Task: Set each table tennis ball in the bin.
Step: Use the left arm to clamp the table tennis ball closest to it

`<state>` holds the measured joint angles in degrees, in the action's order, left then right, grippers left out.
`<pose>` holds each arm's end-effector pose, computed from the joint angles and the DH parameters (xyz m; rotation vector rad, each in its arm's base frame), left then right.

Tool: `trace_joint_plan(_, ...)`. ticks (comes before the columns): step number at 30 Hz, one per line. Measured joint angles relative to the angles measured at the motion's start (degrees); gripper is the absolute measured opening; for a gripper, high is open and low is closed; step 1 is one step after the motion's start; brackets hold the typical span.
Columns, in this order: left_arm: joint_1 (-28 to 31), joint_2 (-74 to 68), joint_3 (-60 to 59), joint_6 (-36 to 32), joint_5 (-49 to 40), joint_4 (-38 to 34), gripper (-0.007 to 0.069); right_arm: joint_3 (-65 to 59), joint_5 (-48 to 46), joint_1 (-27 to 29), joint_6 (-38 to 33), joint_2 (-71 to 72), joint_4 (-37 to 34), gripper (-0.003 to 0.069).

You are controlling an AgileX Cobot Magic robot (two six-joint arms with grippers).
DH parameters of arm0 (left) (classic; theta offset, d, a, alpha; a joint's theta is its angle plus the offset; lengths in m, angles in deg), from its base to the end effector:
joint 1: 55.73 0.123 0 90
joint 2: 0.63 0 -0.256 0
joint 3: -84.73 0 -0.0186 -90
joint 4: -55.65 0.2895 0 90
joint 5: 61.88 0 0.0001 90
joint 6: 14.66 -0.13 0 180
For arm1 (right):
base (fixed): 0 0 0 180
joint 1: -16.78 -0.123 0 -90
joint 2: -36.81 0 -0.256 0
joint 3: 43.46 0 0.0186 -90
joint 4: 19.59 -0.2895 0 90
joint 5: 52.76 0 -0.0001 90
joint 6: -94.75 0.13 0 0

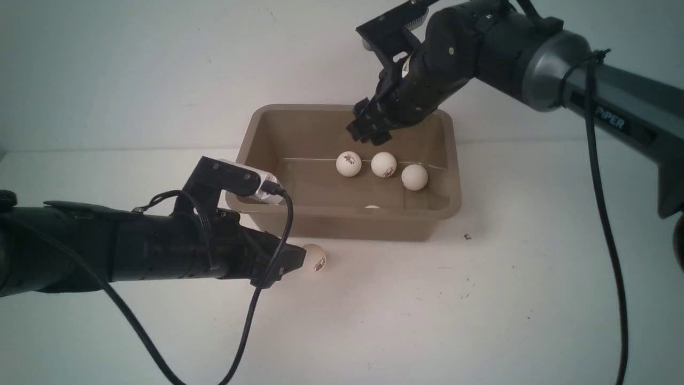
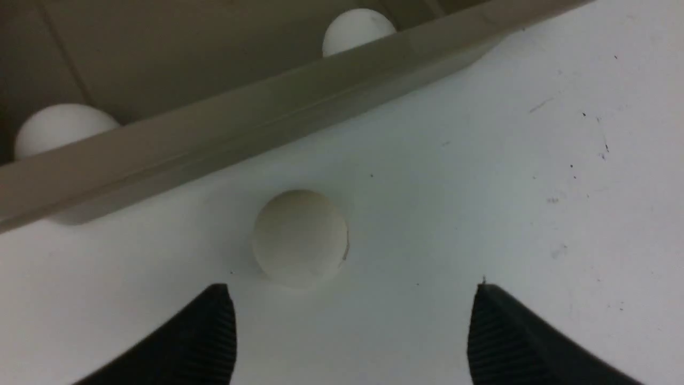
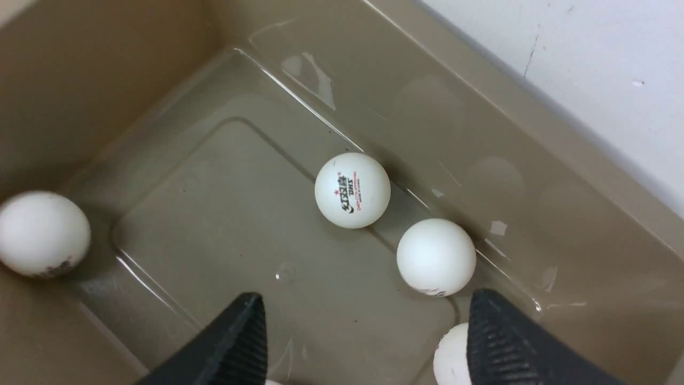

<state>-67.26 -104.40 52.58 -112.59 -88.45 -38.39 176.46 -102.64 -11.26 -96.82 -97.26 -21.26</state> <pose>0.3406 -0.1288 0.0960 0.5283 2.2537 -0.6103 0.4792 0.2585 0.1993 -0.8401 2.3758 0.1526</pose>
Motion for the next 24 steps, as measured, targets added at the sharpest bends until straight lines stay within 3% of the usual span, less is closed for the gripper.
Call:
trace_joint_plan(7, -0.4, -4.1, 0.1, -6.4, 0.0, -3.5, 0.0524, 0.0, -0.6, 0.0, 0.1, 0.0, 0.0, 0.0458)
trace_joint_plan(24, -6.2, -11.4, 5.7, -7.9, 5.0, -4.1, 0.0524, 0.0, -3.2, 0.0, 0.1, 0.0, -0.1, 0.0458)
